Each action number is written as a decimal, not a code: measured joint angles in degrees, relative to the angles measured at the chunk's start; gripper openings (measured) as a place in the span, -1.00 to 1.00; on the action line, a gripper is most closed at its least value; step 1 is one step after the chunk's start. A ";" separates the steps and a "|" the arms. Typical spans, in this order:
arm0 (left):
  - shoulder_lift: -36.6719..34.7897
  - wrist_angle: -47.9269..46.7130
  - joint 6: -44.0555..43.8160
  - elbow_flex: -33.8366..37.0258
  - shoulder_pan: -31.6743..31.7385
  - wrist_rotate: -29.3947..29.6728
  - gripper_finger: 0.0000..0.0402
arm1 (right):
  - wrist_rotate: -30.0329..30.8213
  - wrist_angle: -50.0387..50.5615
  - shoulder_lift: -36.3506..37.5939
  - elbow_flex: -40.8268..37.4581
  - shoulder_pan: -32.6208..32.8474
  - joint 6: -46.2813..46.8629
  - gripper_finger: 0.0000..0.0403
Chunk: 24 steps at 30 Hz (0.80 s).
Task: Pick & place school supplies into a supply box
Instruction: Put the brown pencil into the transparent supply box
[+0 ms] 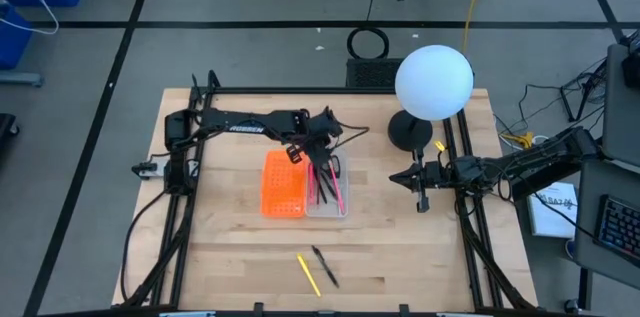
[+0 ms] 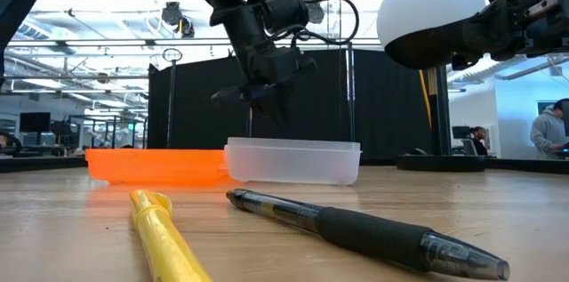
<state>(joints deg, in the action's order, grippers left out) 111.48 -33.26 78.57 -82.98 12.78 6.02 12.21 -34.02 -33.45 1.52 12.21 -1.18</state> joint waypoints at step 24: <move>2.73 0.19 -1.66 -0.02 0.61 -3.44 -0.56 | 0.11 0.04 -0.09 -0.02 -0.02 -1.35 -1.00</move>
<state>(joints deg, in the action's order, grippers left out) 114.21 -33.07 76.91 -83.00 13.39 2.58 12.32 -33.98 -33.54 1.50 12.19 -2.53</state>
